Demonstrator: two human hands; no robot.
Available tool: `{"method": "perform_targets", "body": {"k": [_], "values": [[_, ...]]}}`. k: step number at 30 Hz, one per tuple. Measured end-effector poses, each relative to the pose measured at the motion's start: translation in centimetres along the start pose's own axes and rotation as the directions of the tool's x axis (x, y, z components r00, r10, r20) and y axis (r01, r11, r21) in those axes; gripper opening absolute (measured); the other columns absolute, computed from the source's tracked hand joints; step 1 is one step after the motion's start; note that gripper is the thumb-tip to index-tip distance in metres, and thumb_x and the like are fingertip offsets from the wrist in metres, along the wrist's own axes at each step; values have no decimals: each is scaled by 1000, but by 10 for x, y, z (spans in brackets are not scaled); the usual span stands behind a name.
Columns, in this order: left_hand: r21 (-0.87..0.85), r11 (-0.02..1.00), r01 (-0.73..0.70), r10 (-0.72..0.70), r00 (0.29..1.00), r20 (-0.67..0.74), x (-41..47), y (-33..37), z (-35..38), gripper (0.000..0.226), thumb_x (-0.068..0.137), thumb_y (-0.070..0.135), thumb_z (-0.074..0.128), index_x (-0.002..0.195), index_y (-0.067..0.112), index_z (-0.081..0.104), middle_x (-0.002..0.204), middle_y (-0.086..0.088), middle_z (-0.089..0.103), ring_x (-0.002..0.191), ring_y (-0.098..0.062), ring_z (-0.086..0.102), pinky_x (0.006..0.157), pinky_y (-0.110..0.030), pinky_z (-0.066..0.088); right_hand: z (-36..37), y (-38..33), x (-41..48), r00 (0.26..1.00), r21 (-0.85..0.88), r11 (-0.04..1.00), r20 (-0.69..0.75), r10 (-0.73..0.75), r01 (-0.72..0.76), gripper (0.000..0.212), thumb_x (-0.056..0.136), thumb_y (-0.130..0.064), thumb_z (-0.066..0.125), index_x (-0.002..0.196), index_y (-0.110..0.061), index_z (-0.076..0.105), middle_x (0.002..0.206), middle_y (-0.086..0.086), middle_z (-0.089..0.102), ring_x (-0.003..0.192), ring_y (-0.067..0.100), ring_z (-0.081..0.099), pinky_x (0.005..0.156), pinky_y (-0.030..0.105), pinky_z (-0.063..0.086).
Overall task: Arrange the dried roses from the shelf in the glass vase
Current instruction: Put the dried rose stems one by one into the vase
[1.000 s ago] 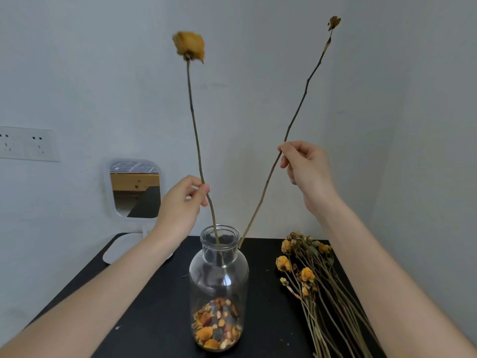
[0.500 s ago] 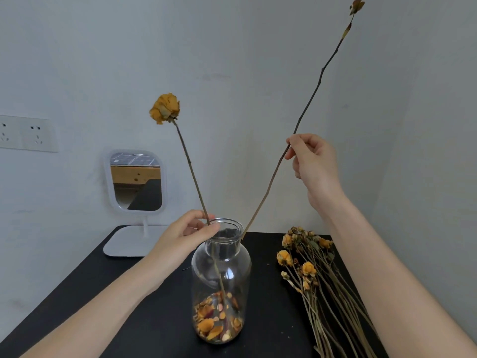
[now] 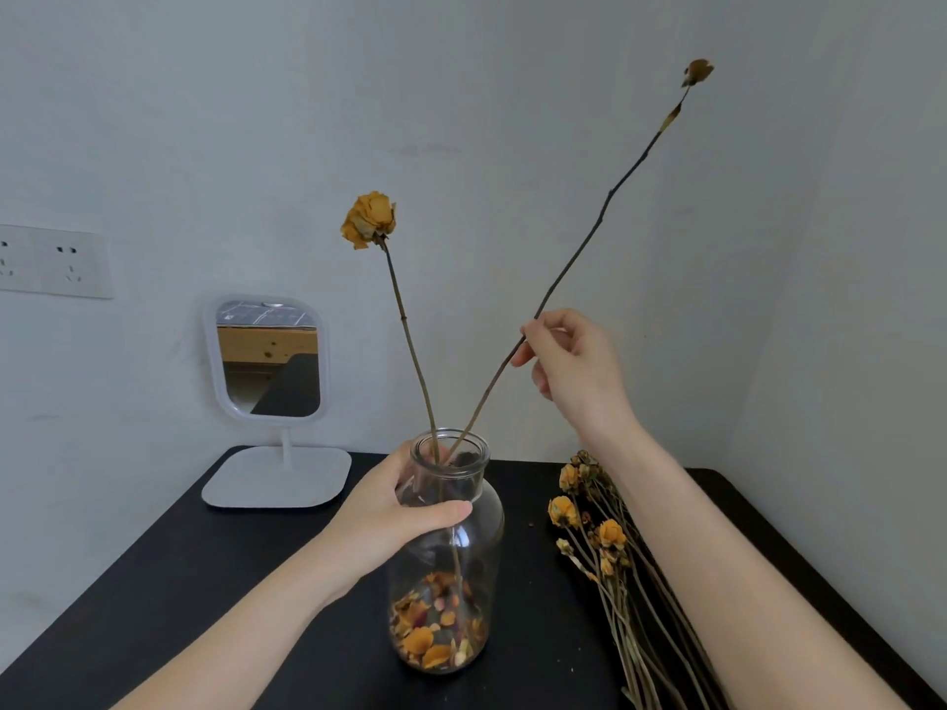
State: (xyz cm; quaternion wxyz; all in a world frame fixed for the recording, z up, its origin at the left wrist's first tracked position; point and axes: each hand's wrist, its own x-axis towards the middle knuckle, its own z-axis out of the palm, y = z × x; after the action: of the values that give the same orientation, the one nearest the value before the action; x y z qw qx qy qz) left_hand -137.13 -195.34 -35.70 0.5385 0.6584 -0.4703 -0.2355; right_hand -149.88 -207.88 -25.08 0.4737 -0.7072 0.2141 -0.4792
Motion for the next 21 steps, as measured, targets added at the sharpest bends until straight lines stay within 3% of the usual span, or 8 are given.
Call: {"method": "perform_targets", "body": {"k": [3,7,10,14,21], "values": [[-1,1000,5,-5,999,-44,2,0,5,49,61,44,80,99,50,49,103,28,56,96,6,51,70,-11,39,4,13,-9,993,-100,995,113,36,-24,9,94,-16,50,87,-15,55,65,-1,66,39,5,43,38,13,35],[18,999,-47,48,996,-81,5,0,11,49,62,42,81,99,46,50,104,21,60,97,5,54,72,-11,41,6,26,-17,964,-191,981,252,83,-35,9,92,-14,52,83,-16,55,62,-2,62,36,0,43,37,10,32],[36,993,-115,118,988,-101,6,-2,15,44,65,37,80,95,47,50,102,22,60,96,14,54,68,-7,44,6,31,-20,936,-297,954,327,127,-26,5,89,-17,57,84,-17,58,56,-4,54,36,-3,44,39,7,31],[49,990,-134,139,982,-128,8,-8,18,45,65,39,79,94,52,48,109,22,56,104,5,51,79,-13,42,3,25,-18,947,-176,982,298,123,-72,9,89,-19,58,80,-18,59,55,-2,52,35,1,40,36,10,31],[41,990,-134,139,981,-134,15,-11,21,43,66,38,79,93,52,48,107,24,54,102,4,50,76,-11,38,1,20,-17,970,-94,994,230,80,-60,11,92,-13,54,82,-14,58,62,0,62,41,7,44,38,16,35]]}}
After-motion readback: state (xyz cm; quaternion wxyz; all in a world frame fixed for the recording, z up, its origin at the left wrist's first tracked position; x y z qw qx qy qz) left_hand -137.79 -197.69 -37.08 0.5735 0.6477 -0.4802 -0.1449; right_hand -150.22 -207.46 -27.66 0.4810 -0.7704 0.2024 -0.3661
